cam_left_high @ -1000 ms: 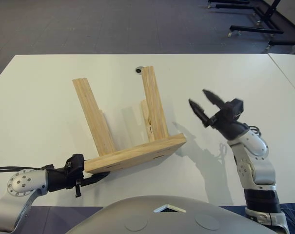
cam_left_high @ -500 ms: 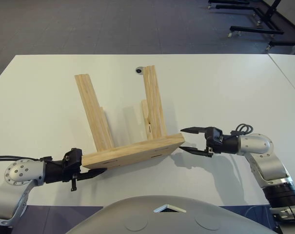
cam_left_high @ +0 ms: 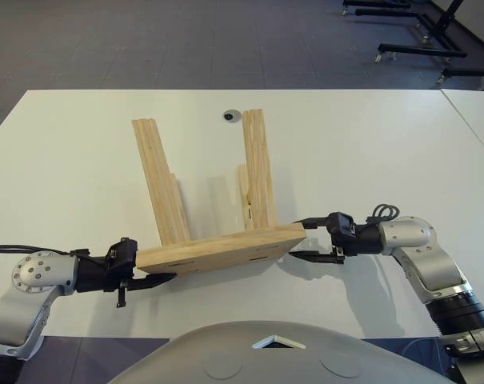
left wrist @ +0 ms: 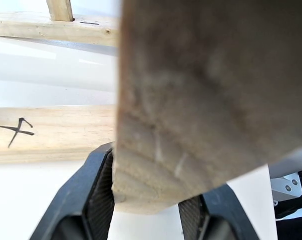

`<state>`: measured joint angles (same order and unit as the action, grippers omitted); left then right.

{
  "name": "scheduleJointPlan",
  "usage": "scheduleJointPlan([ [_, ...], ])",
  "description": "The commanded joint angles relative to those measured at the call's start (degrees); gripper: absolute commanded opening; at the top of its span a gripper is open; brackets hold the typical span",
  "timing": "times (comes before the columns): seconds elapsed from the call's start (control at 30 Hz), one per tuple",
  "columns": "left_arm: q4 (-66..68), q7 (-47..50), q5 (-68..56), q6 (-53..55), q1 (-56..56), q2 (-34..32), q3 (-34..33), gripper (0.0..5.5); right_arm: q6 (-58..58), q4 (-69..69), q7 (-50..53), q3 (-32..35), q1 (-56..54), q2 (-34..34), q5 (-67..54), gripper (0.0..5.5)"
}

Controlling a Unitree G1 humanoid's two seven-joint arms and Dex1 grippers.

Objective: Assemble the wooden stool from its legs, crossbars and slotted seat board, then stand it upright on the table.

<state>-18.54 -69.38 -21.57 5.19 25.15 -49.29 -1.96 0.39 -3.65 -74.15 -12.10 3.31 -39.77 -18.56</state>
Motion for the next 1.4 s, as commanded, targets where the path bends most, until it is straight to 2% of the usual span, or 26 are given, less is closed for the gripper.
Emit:
scheduleJointPlan([
  [0.03,0.08,0.28,1.32,0.76,-0.53,-0.67,1.04,1.54,2.65,-3.35,-0.75,-1.8,-0.99,-0.12,-0.37,3.05],
  [0.2,0.05,0.49,1.15,0.76,-0.69,-0.92,1.38,1.54,5.72,-5.6,0.13,-0.83,-2.43,0.71,-2.28,3.05],
  [0.43,-0.39,-1.54,-1.17,1.33,0.03,-1.76,0.88,1.54,5.48,-5.23,-1.85,0.57,-1.79,-1.03,-4.29,1.66],
  [0.6,-1.68,-1.41,-5.35,3.51,-1.25,-0.9,-0.71,1.54,7.64,-7.24,-2.94,0.34,-2.31,-0.67,-6.02,1.51],
  [0.7,-4.98,-1.93,-12.74,8.56,-2.13,-0.49,-3.27,1.54,14.34,-11.16,-1.66,1.38,-2.25,-1.02,-10.56,1.49],
  [0.8,-8.88,-2.69,-21.86,16.22,-1.8,-1.18,-6.9,1.54,28.8,-18.82,1.54,4.69,-2.15,-3.75,-21.6,1.49],
  [0.9,-13.34,-2.71,-29.09,22.67,0.54,-2.12,-10.18,1.54,47.35,-26.6,6.25,9.78,-2.16,-10.18,-40.57,1.49],
  [0.97,-17.1,-0.76,-38.78,27.38,1.44,-2.72,-14.38,1.54,56.93,-28.31,9.3,12.69,-3.72,-16.4,-55.77,1.49],
  [1.03,-21.05,2.36,-49.35,30.3,2.99,-3.46,-18.8,1.54,63.11,-26.42,13.04,13.29,-6.27,-22.64,-69.51,1.49],
  [1.13,-26.25,7.6,-63.16,31.42,8.23,-3.87,-23.02,1.54,66.21,-22.91,16.55,11.77,-5.93,-34.1,-88.17,1.48],
  [1.2,-29.84,10.82,-69.79,31.36,13.21,-3.87,-25.25,1.54,68.05,-22.23,15.68,11.08,-4.76,-39.87,-93.54,1.48],
  [1.33,-32.91,19.23,-87.04,30.33,20.24,-4.18,-28.78,1.54,78.11,-16.7,-0.58,4.94,-9.83,-50.17,-94.44,1.47],
  [1.4,-34.27,22.25,-90.74,29.49,22.74,-3.02,-28.82,1.54,82.58,-15.33,-5.09,1.3,-13.86,-53.35,-94.44,1.48],
])
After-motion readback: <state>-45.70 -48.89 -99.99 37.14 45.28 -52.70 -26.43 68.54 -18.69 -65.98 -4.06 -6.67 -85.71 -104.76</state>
